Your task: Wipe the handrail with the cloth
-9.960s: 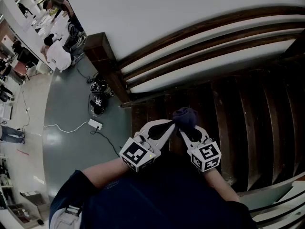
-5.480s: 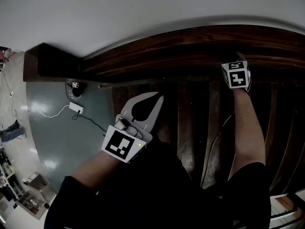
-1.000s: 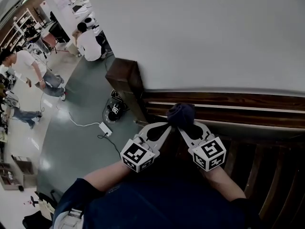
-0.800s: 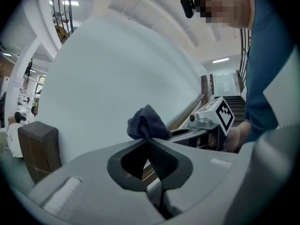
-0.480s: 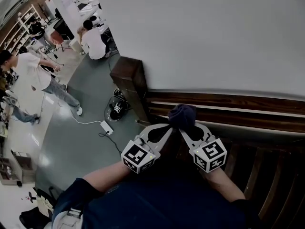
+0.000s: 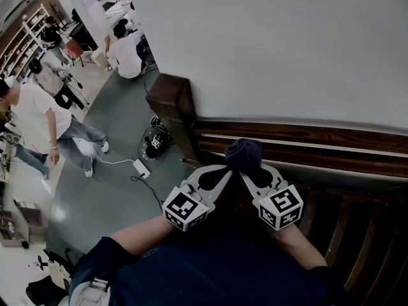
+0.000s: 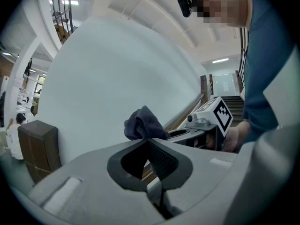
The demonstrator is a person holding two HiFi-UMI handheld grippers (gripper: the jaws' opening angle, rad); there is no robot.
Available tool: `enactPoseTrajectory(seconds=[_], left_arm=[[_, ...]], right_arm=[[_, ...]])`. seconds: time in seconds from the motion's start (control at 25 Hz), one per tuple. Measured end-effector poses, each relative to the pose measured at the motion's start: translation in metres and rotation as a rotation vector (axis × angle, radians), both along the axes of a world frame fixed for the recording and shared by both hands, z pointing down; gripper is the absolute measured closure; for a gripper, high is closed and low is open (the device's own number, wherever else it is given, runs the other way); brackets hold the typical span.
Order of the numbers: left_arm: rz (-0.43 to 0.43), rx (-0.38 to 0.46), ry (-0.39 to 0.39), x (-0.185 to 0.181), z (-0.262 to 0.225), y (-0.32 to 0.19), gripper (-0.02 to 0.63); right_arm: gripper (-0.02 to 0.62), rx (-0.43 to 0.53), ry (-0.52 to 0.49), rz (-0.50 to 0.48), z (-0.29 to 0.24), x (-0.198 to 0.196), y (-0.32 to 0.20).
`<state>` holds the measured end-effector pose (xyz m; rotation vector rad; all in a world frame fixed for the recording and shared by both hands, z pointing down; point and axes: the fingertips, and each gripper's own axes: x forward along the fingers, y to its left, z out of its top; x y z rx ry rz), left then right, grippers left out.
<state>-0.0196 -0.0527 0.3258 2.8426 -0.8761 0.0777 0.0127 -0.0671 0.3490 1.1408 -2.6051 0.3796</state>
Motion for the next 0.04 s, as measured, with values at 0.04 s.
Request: enactPoseTrajectory(seconds=[0.04], left_arm=[[0.001,0.0,0.0,-0.0004,-0.0002,-0.0003,0.603]], right_arm=[[0.508,-0.001,0.0,0.001,0.0,-0.0004,-0.0002]])
